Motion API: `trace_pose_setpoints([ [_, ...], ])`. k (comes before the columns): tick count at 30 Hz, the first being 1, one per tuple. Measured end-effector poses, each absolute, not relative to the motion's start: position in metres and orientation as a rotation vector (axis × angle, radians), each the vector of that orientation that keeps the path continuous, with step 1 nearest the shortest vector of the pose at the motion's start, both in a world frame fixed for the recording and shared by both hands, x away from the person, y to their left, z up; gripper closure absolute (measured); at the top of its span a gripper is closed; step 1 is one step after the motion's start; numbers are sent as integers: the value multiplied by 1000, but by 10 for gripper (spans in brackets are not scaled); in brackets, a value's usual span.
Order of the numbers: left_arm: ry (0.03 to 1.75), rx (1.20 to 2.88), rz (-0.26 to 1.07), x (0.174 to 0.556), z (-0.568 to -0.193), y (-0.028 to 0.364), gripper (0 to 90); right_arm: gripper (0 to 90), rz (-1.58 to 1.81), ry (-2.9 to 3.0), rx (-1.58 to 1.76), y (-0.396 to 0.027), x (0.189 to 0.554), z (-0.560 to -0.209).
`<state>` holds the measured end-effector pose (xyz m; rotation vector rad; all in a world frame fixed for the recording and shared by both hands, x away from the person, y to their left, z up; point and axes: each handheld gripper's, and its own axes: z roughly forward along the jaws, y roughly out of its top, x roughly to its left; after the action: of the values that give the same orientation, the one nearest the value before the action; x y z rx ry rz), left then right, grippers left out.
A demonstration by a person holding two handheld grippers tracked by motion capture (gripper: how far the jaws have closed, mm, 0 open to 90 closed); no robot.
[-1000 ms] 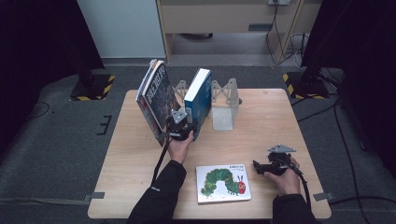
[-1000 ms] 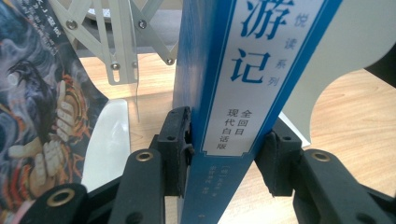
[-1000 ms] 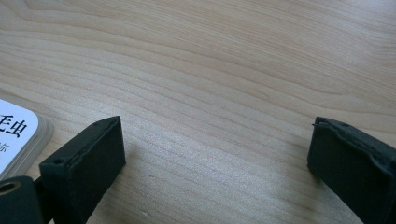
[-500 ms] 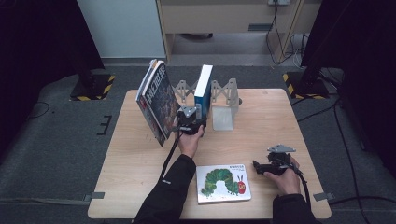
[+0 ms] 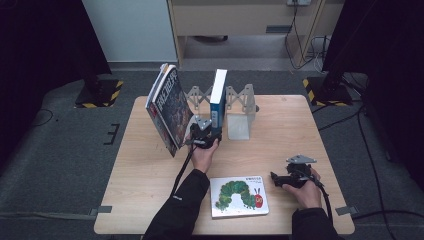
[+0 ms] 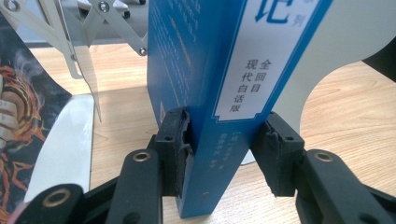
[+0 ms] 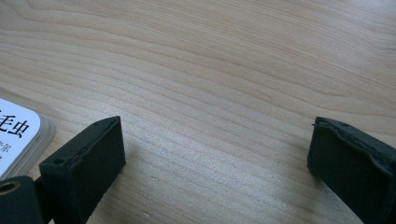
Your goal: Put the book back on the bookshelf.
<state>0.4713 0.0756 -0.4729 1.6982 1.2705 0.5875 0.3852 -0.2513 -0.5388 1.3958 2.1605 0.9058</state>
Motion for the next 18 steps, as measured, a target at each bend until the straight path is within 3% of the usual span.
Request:
trace_pose_setpoints([
  [18,1284,1682,564,472,-471,59,541,41,908,2158,1395,-251,386,-539],
])
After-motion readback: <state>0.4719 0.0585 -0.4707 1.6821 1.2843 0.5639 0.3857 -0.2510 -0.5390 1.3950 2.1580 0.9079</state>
